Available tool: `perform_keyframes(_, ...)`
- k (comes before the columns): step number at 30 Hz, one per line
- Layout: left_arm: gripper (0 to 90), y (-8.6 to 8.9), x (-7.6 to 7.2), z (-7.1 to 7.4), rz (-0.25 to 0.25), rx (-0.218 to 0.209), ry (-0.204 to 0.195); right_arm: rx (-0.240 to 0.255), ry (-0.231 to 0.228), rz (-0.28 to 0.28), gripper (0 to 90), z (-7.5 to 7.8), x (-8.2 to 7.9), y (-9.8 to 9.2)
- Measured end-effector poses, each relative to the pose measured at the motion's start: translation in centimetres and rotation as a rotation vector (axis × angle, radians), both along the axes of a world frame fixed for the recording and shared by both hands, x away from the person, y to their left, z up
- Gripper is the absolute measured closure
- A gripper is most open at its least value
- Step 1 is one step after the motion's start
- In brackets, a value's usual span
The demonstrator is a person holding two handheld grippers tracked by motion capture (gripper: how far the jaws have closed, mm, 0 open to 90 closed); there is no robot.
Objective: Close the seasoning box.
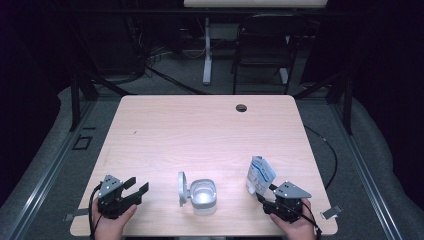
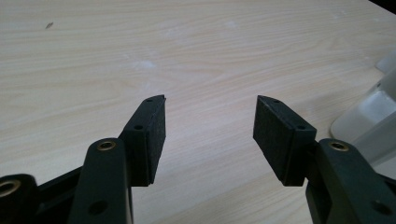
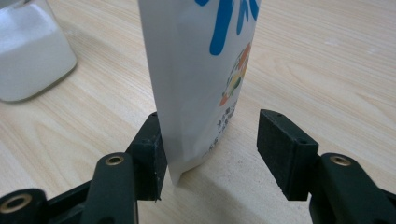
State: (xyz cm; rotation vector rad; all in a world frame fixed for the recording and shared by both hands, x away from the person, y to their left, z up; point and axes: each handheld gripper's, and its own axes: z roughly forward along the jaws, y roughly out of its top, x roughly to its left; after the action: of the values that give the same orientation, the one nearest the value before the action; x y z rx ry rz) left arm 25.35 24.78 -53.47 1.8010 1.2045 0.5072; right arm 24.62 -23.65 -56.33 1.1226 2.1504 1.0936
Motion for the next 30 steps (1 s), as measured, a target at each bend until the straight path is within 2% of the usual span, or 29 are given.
perform_keyframes(4, 45.4, -1.1, -0.2, 1.0, -0.033, 0.013, -0.019, -0.007, -0.003, -0.003, 44.5, 0.1, -0.2, -0.3)
perform_keyframes(7, 53.1, -2.0, -0.4, 1.7, -0.058, 0.007, -0.033, -0.005, -0.001, -0.009, 44.1, 0.1, -0.4, -0.6)
perform_keyframes(16, 68.3, -4.3, -0.9, 3.1, -0.136, 0.004, -0.046, 0.004, -0.001, -0.031, 43.9, 0.0, -0.9, -1.8)
perform_keyframes(25, 79.0, -5.4, -1.7, 4.3, -0.19, 0.012, -0.074, 0.0, 0.001, -0.025, 43.5, 0.0, -0.7, -1.7)
perform_keyframes(29, 82.5, -5.7, -1.9, 4.4, -0.201, 0.012, -0.078, 0.007, -0.005, -0.027, 41.9, 0.1, -0.7, -1.6)
perform_keyframes(30, 83.6, -5.7, -1.9, 4.5, -0.207, 0.015, -0.074, -0.005, -0.001, -0.027, 41.6, 0.2, -0.8, -1.7)
